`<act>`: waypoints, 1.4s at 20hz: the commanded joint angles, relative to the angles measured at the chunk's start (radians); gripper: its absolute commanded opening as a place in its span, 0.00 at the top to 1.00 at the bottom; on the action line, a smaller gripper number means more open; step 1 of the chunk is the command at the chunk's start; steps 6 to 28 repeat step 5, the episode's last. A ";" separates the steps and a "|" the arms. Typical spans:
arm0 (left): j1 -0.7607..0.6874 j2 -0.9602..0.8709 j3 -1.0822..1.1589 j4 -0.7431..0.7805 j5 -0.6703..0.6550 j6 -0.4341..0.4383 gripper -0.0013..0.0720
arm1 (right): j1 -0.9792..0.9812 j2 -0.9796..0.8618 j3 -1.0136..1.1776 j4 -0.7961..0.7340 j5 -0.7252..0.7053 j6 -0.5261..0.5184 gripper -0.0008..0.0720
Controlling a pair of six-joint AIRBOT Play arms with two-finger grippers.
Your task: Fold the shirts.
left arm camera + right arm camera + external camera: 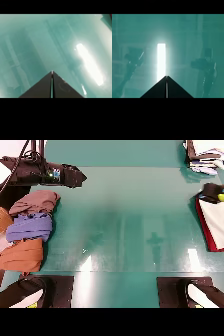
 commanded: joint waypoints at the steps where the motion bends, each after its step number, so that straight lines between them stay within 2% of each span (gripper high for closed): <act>1: 0.000 0.001 0.000 -0.001 0.000 0.000 0.95 | 0.182 0.002 0.001 0.007 -0.018 -0.001 0.96; 4: 0.000 0.001 0.000 -0.001 0.000 0.000 0.95 | 0.230 0.002 0.001 0.008 -0.018 -0.001 0.96; 28: 0.000 0.001 0.000 -0.001 0.001 0.000 0.95 | 0.230 0.002 0.001 0.008 -0.016 -0.001 0.96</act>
